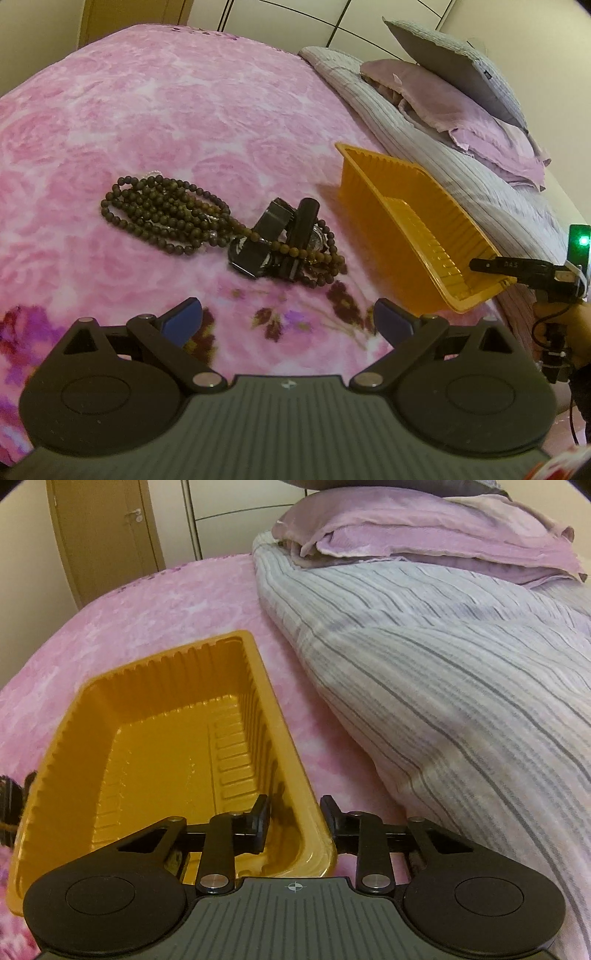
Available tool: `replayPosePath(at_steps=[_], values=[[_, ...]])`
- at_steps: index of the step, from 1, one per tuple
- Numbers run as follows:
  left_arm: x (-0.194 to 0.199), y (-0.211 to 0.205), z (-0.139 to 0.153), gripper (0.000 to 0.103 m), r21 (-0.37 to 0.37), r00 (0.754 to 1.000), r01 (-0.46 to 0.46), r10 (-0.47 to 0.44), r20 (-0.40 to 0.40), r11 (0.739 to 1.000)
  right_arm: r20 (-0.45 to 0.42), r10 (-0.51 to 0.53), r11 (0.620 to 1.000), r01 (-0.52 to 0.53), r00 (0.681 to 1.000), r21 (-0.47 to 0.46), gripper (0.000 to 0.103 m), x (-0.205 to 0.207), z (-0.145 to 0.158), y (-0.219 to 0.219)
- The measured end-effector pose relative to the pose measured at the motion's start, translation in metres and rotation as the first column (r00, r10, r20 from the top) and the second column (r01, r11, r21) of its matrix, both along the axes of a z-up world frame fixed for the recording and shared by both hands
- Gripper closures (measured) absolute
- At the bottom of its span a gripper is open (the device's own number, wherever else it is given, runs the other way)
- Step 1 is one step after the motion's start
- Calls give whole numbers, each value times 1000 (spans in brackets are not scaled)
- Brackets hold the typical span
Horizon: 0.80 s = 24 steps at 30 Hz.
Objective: Organize jewelry
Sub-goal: 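Grasp the rim of the orange plastic tray with the right gripper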
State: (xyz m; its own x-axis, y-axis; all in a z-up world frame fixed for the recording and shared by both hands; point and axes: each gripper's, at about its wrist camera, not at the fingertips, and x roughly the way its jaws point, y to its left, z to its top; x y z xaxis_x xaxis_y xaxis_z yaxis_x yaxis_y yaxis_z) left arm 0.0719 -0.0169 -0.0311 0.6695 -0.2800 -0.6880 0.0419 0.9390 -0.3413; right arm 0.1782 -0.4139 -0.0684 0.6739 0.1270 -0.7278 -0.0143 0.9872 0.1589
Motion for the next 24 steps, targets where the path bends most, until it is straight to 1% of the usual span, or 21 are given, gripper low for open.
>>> replayPosePath(at_steps=[2,5,9,11,13,15,17,19,22,24], values=[[0,1,0,5,-5,1000,-1,1,4,1000,0,3,1000,-3,1000,-1,77,-1,4,2],[-2,3,1,5,-13,1000,2,-1,8,1000,-25,2,998,-1,1000,55,79,2,6,3],[-7,6,4,5,-17,1000,3,-2,19,1000,-42,29,998,-27,999,51,79,6,4,10],[-9,8,6,5,-17,1000,-5,5,23,1000,-64,32,996,-27,997,82,81,8,1,10],[-11,12,8,5,-17,1000,-12,12,28,1000,-58,26,997,-21,998,73,82,6,3,12],[-12,15,9,5,-18,999,-21,21,31,1000,-65,34,996,-28,997,85,85,3,4,14],[-13,17,9,5,-23,999,-24,25,34,999,-61,41,997,-37,997,72,86,1,6,18],[-15,18,10,5,-29,999,-22,23,42,999,-72,52,995,-46,996,88,88,-1,7,21],[-17,18,10,5,-32,999,-16,17,47,999,-89,73,995,-65,993,82,88,-2,0,31],[-20,19,12,5,-34,999,-16,18,49,999,-95,59,994,-50,994,94,88,-1,-4,33]])
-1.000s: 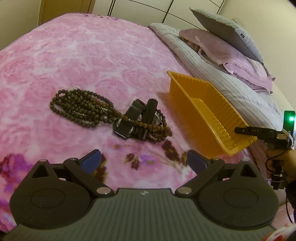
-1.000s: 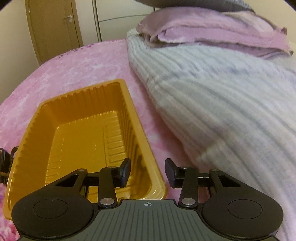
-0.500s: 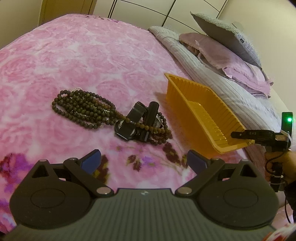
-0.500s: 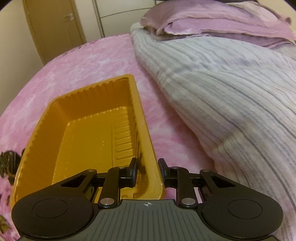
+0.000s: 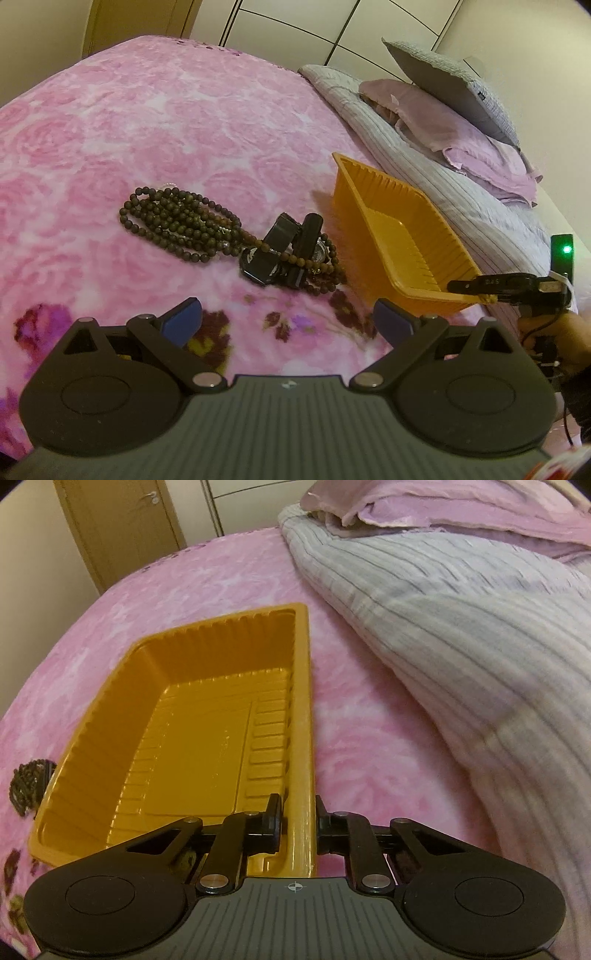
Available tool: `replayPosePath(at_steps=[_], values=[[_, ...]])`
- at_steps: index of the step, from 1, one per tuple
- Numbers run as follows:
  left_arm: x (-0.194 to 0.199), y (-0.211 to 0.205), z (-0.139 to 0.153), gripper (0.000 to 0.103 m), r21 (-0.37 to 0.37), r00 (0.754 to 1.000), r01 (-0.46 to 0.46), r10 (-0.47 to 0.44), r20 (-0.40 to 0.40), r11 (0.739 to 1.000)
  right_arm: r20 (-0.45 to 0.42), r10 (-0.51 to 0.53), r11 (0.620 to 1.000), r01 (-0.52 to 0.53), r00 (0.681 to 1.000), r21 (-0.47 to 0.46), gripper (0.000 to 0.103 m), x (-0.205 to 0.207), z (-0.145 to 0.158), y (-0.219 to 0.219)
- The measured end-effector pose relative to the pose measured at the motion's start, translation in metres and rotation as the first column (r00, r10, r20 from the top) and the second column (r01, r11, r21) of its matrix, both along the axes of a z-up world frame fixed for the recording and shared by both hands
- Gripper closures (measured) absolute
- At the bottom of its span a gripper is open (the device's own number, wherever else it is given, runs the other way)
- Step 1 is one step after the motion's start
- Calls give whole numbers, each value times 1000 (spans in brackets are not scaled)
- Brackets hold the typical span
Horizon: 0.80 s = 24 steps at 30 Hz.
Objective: Organize jewelry
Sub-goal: 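Grasp the rim of the orange plastic tray with the right gripper, then grasp the dark wooden bead strand from the jewelry pile with the left gripper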
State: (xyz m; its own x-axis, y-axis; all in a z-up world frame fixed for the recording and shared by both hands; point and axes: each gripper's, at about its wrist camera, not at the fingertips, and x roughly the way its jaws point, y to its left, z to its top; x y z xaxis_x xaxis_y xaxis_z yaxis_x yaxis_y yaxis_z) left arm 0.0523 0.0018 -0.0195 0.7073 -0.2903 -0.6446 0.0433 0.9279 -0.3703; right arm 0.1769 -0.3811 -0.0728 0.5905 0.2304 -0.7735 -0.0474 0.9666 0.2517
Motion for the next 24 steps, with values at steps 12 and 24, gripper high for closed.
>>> replayPosePath(at_steps=[12,24], values=[[-5,13,1,5,23,999,-24,24,31,999,132,78,966,-42,988,-255,100,-17,45,41],[7,16,-4,4,113,998,11,-18,65,994,231,232,844,-78,945,-530,100,-40,69,95]])
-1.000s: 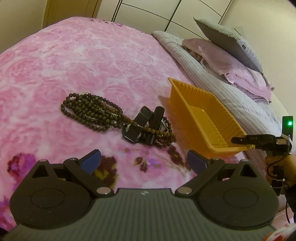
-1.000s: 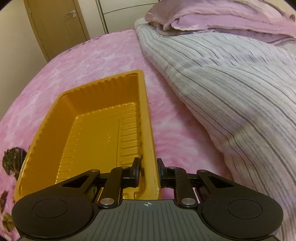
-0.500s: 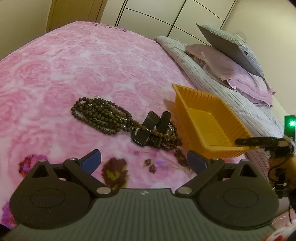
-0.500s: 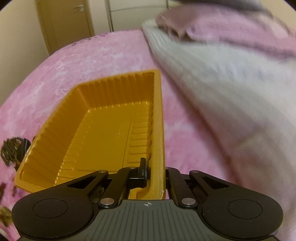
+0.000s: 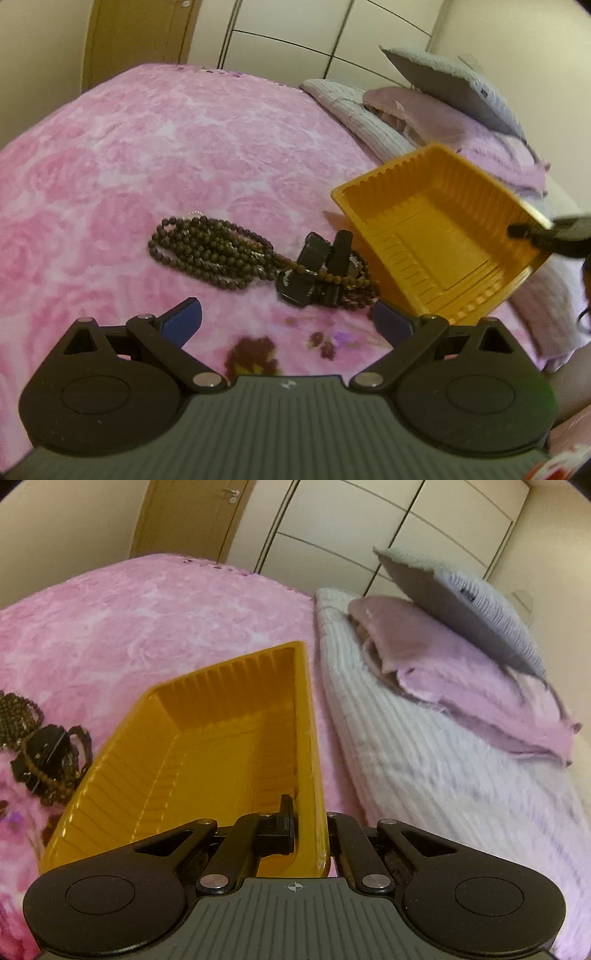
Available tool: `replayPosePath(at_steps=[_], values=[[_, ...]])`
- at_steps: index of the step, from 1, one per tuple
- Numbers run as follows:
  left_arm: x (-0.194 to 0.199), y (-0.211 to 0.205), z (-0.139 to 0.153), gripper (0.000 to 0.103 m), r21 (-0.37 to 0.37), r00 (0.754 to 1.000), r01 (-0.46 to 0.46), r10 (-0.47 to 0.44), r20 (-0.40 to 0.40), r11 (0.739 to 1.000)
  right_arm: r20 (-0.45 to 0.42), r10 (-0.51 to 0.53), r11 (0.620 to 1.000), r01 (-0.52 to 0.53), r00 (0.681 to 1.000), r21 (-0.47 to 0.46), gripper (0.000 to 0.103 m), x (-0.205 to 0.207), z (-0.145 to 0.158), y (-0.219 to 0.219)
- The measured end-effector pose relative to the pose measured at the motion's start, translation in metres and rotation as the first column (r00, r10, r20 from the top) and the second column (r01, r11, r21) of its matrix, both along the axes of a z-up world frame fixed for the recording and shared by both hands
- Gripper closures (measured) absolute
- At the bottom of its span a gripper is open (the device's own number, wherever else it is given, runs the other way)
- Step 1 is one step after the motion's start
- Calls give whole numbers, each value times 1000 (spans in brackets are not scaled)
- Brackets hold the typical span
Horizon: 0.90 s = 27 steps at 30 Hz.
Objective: Organize jewelry
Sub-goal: 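Grasp the dark wooden bead strand from the jewelry pile with the left gripper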
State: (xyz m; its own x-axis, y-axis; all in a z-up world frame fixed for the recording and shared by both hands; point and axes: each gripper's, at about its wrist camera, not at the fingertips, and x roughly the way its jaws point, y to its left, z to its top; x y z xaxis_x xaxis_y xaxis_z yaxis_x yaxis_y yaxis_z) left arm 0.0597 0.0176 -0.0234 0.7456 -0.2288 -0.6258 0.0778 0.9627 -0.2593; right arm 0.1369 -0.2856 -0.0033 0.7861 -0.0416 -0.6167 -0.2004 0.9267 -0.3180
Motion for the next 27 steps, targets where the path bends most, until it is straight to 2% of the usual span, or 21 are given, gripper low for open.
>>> replayPosePath(at_steps=[3,6,7,9,12,16,18,20,21,23,27], values=[[7,2,-2,6,46,999,32,-32,3,998,23,11,997,-10,1000,-71,100,-3,0,9],[16,4,-5,13,113,998,59,-60,5,992,44,1,993,5,999,-120,100,-5,-2,10],[18,5,-6,17,122,997,73,-74,5,990,50,-6,992,13,999,-128,100,-5,-2,10],[25,3,-8,21,163,992,121,-123,4,979,52,-7,990,14,999,-141,100,-6,-3,8],[31,-10,-11,31,294,975,206,-223,26,933,46,2,989,4,999,-145,100,-7,-4,8],[42,-17,-20,45,440,956,257,-294,17,860,41,3,992,2,999,-129,100,-7,-2,6],[45,-18,-26,54,511,949,270,-315,2,816,41,5,991,1,999,-131,100,-6,-2,5],[47,-18,-32,72,559,942,287,-335,-18,778,40,4,992,1,999,-129,100,-5,-2,6],[48,-18,-34,75,575,939,295,-343,-27,763,39,3,992,2,999,-125,100,-5,-2,6],[49,-18,-38,81,584,932,313,-361,-36,749,37,1,993,3,999,-121,100,-5,-2,6],[55,-26,-47,81,583,923,339,-380,-55,739,40,1,993,4,999,-119,100,-5,-2,6]])
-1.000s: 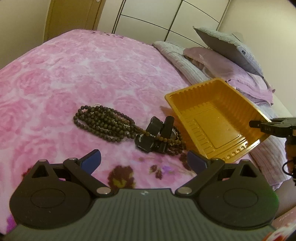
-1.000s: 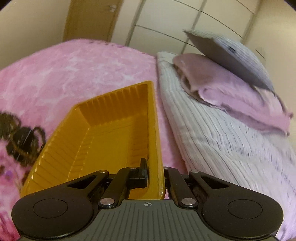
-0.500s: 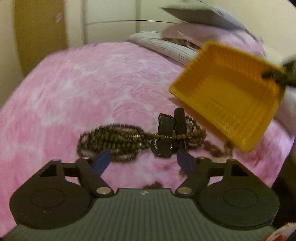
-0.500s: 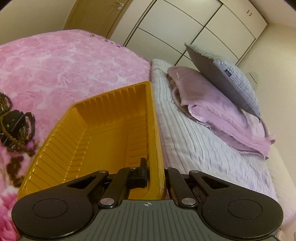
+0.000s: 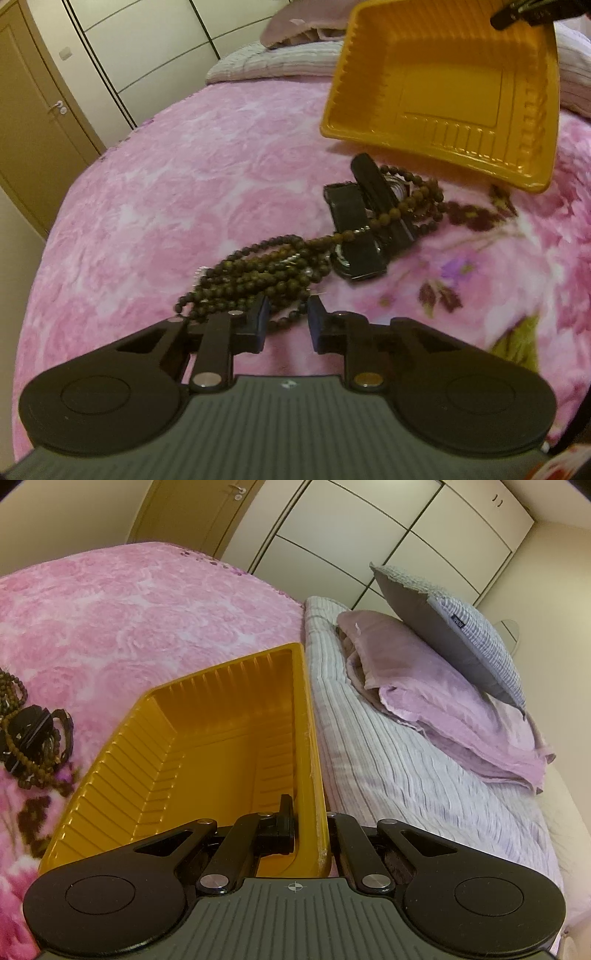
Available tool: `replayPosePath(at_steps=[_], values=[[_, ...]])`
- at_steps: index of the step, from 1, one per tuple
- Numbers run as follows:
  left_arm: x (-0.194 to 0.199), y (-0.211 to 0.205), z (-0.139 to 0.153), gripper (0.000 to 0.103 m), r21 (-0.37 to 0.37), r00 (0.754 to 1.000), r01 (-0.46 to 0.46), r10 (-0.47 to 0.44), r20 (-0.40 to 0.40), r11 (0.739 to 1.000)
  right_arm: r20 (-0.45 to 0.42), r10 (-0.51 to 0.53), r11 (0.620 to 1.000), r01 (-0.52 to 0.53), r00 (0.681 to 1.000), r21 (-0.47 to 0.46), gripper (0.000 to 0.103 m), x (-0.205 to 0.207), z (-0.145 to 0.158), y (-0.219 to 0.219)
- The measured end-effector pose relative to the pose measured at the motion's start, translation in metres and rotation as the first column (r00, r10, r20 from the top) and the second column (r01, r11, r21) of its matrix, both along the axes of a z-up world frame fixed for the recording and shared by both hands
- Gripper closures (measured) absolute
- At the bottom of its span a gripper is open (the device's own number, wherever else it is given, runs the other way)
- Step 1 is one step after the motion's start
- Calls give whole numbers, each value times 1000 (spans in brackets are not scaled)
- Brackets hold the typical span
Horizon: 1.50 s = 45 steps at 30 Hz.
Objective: Organize jewelry
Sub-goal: 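Grasp the dark wooden bead strand from the jewelry pile with the left gripper, then lift the bead strand with the left gripper and release it into the tray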
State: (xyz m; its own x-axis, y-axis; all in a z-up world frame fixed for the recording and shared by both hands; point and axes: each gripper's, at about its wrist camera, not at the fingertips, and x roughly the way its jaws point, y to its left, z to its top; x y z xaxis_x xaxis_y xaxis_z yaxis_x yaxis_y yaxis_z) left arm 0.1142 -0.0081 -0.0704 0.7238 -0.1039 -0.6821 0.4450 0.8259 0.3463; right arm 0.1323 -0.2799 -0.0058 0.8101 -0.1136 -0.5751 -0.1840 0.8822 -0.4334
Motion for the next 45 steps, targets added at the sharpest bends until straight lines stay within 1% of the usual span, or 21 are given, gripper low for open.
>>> replayPosePath(at_steps=[4,5,6,7,9,12,14,17,23,30,32,38,41,45], values=[[5,-6,-8,82,20,1000,-11,11,-2,1000,4,-1,1000,1,1000,0,100,0,-1,3],[5,-6,-7,90,21,1000,-15,15,-1,1000,4,-1,1000,1,1000,1,100,0,-1,3],[5,-6,-6,95,21,1000,-17,17,-7,1000,4,0,1000,0,1000,1,100,0,-1,3],[4,-5,-4,96,25,1000,-16,16,-8,1000,4,0,1000,0,1000,1,100,0,-1,3],[1,-3,3,97,46,1000,-11,11,-5,999,5,0,1000,0,1000,2,100,0,-1,3],[-5,4,21,97,48,1000,-2,2,14,999,11,3,1000,-3,1000,1,100,-1,-1,5],[-8,9,38,97,56,999,12,-14,36,998,16,5,1000,-5,1000,1,100,-2,-1,6],[-12,16,69,97,100,994,36,-46,99,994,22,8,1000,-8,1000,1,100,-3,-1,7],[-15,31,144,97,170,967,48,-88,237,984,34,6,1000,-6,999,2,100,-2,-1,5],[-17,33,229,97,160,926,87,-139,350,983,34,3,1000,-4,999,6,100,-2,-1,5],[-17,29,248,97,159,916,108,-160,369,981,34,4,1000,-4,999,5,100,-2,-1,4],[-14,16,293,97,196,884,148,-218,414,969,37,9,1000,-9,999,-6,100,-1,3,5],[-11,12,309,97,212,869,145,-227,439,966,36,10,1000,-10,999,-11,100,0,5,6],[-8,10,333,97,207,851,150,-232,470,967,35,10,1000,-10,999,-12,100,0,6,7]])
